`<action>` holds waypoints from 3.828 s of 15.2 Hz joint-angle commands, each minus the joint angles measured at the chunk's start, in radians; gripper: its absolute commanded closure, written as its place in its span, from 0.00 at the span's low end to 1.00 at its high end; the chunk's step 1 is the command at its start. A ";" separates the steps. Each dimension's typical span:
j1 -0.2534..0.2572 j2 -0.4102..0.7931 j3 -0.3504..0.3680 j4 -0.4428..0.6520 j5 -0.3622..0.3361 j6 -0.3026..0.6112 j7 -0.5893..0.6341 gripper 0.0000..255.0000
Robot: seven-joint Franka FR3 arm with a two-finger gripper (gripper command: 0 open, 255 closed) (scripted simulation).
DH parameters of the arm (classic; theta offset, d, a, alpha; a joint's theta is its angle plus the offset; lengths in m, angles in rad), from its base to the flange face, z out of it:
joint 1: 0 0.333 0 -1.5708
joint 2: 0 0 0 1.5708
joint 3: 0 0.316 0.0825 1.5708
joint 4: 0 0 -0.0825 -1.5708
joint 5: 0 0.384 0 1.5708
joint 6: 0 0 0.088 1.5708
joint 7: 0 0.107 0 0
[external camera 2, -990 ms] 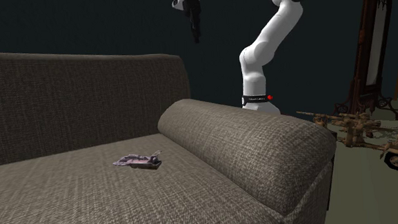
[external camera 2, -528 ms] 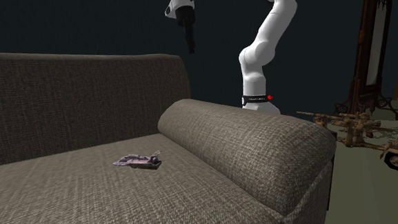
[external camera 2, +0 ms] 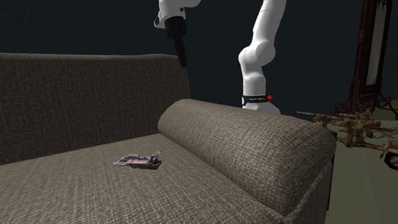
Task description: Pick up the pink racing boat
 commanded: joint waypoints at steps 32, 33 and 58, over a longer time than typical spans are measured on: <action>0.269 1.099 0.046 0.682 -0.398 0.399 0.550 0.00; 0.270 1.104 0.045 0.682 -0.399 0.404 0.550 0.00; 0.243 0.981 0.080 0.687 -0.361 0.280 0.547 1.00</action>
